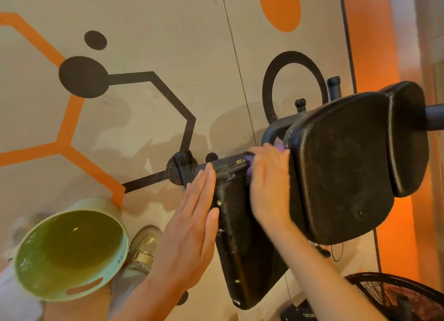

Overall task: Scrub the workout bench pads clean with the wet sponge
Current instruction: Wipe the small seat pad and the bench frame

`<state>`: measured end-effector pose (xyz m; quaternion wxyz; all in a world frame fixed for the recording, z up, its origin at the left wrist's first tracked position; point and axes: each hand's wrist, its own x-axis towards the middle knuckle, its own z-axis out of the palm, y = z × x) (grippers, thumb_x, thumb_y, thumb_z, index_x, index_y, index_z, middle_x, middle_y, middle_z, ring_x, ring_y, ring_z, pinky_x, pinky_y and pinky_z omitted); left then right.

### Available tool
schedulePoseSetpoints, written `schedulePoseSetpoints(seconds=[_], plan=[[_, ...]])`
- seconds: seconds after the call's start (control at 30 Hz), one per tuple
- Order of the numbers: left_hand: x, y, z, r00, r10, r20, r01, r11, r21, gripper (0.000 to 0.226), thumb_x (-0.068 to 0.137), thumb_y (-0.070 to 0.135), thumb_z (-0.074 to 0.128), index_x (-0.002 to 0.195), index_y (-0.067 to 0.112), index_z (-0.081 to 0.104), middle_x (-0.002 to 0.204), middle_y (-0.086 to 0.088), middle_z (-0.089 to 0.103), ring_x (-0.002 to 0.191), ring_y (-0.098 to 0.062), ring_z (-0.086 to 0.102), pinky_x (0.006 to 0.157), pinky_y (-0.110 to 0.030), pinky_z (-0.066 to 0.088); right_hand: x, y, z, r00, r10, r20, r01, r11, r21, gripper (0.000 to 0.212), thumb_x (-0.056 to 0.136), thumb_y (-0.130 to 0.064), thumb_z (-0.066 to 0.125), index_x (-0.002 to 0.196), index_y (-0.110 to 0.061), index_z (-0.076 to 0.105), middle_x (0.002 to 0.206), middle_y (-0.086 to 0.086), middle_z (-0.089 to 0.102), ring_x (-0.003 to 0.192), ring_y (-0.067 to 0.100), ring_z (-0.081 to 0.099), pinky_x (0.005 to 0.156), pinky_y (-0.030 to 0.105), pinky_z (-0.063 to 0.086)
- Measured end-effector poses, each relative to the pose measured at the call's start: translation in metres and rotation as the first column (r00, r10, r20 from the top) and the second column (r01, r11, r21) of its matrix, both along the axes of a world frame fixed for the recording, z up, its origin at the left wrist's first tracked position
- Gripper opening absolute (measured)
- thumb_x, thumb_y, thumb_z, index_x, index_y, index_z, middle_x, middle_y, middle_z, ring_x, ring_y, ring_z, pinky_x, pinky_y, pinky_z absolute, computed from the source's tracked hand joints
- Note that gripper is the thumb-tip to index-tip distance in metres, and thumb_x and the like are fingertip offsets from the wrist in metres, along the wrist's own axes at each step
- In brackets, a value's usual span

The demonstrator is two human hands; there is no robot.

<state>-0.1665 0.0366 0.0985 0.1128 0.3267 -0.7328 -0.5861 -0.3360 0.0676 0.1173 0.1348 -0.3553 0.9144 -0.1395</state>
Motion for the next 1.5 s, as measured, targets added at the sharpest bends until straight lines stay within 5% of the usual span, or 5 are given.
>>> schedulePoseSetpoints(seconds=[0.37, 0.53, 1.03, 1.17, 1.5], plan=[[0.011, 0.003, 0.010, 0.996, 0.022, 0.086, -0.037, 0.983, 0.179, 0.059, 0.094, 0.056, 0.004, 0.151, 0.044, -0.009, 0.156, 0.033, -0.007, 0.142, 0.017, -0.008, 0.111, 0.000, -0.006, 0.011, -0.014, 0.007, 1.000, -0.019, 0.008, 0.019, 1.000, -0.003, 0.035, 0.101, -0.018, 0.035, 0.076, -0.016, 0.060, 0.087, -0.008, 0.061, 0.106, 0.005, 0.053, 0.120, 0.047, 0.017], [0.016, 0.012, 0.012, 0.996, 0.028, 0.083, -0.045, 0.975, 0.218, 0.058, 0.097, 0.054, 0.007, 0.152, 0.041, -0.005, 0.157, 0.031, -0.005, 0.142, 0.018, -0.004, 0.111, 0.000, -0.002, 0.039, -0.008, 0.014, 0.902, 0.413, 0.122, -0.413, 0.910, -0.028, 0.040, 0.101, -0.031, 0.033, 0.096, -0.015, 0.069, 0.101, -0.004, 0.069, 0.107, 0.004, 0.057, 0.117, 0.026, 0.020], [0.036, -0.017, 0.001, 0.999, -0.003, 0.044, -0.010, 0.958, 0.288, 0.055, 0.099, 0.051, 0.013, 0.152, 0.040, 0.022, 0.158, 0.029, 0.017, 0.140, 0.020, 0.009, 0.111, 0.001, 0.006, 0.038, -0.025, 0.015, 0.994, 0.100, 0.049, -0.104, 0.991, 0.088, 0.036, 0.099, -0.029, 0.031, 0.074, -0.035, 0.056, 0.087, -0.018, 0.059, 0.111, 0.008, 0.054, 0.122, 0.046, 0.009], [0.029, -0.033, 0.001, 0.999, -0.047, 0.014, 0.039, 0.935, 0.352, 0.053, 0.098, 0.056, 0.014, 0.150, 0.048, 0.016, 0.156, 0.029, 0.018, 0.140, 0.021, 0.009, 0.114, -0.005, 0.010, 0.082, 0.016, 0.020, 0.992, 0.074, 0.098, -0.075, 0.997, 0.004, 0.044, 0.103, -0.030, 0.035, 0.146, -0.021, 0.038, 0.154, -0.005, 0.035, 0.148, 0.008, 0.017, 0.123, 0.039, 0.011], [0.018, -0.039, -0.019, 0.992, -0.089, -0.090, 0.115, 0.935, 0.337, 0.050, 0.099, 0.053, 0.018, 0.147, 0.047, 0.032, 0.149, 0.021, 0.042, 0.138, 0.007, 0.035, 0.116, -0.036, 0.034, 0.089, 0.000, 0.011, 0.999, 0.017, 0.042, -0.014, 0.997, -0.070, 0.047, 0.103, -0.030, 0.032, 0.149, -0.020, 0.031, 0.157, -0.009, 0.013, 0.148, 0.004, -0.001, 0.122, 0.026, -0.004]])
